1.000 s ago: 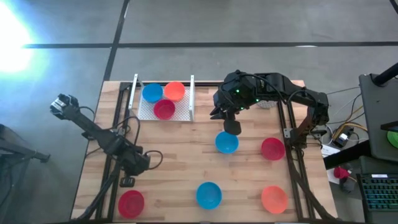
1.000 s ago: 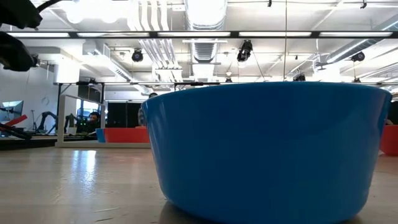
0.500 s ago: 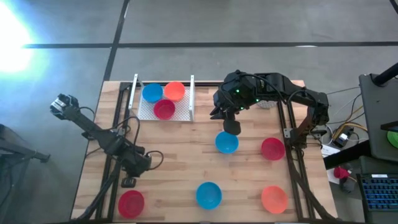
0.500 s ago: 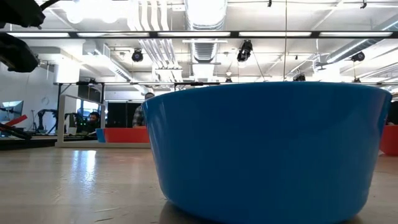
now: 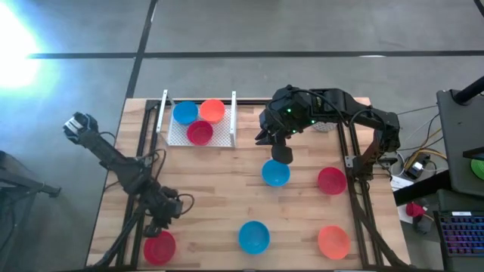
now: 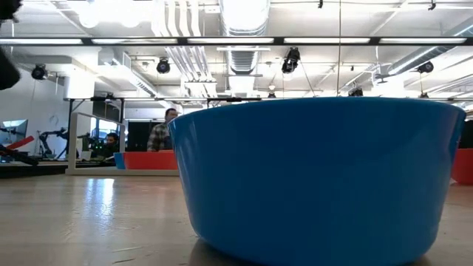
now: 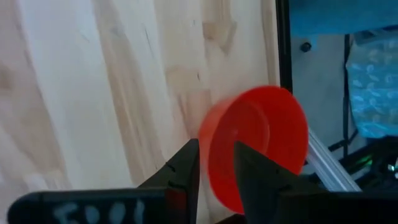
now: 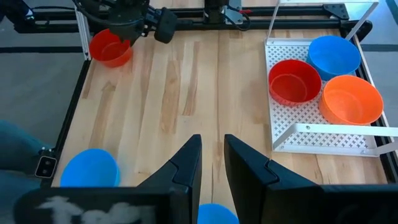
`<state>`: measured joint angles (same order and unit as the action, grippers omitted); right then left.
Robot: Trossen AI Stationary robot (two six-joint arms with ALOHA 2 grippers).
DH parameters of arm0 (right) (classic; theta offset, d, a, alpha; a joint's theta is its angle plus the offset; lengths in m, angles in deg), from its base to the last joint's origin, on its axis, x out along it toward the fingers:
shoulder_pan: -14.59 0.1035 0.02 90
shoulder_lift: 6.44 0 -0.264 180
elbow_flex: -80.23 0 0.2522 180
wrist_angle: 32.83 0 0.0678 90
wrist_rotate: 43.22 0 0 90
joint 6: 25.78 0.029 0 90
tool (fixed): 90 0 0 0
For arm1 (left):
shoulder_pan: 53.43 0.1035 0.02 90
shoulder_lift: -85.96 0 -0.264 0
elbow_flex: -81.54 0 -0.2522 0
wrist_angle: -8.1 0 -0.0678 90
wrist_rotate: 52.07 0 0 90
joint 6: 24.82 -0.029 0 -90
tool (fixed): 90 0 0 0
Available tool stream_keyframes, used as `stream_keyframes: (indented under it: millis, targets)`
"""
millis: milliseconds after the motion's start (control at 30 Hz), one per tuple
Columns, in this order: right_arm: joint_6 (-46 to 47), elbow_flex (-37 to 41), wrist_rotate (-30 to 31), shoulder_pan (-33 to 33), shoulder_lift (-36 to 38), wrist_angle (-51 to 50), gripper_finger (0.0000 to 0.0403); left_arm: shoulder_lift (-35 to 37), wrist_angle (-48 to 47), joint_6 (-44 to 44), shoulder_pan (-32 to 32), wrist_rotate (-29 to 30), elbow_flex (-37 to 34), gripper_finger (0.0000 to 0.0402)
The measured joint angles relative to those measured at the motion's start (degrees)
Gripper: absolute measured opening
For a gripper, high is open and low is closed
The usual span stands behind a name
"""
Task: Pick & Place Mini bowls
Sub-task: Stack the left red bowl on the red bowl on the shelf
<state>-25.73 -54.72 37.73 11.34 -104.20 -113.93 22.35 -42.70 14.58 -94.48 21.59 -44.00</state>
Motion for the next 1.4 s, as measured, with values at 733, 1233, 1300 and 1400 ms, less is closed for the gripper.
stream_keyframes:
  millis: [733,1233,1300,1400]
  targets:
    - [-0.04,0.0,-0.08,-0.02,0.0,-0.01,0.0063,0.0,17.52,12.28,-6.74,-2.12,-12.14,0.009]
    - [-0.09,0.01,-0.08,-0.02,0.0,-0.01,0.0063,-1.91,18.09,13.42,-7.94,-1.18,-12.93,0.009]
    - [-0.09,0.01,-0.08,-0.02,0.0,-0.02,0.0063,-2.95,18.78,13.45,-7.94,-1.15,-12.93,0.009]
    - [-0.09,0.0,-0.08,-0.02,0.0,-0.02,0.0063,-4.77,19.71,13.51,-7.94,-1.21,-12.93,0.009]
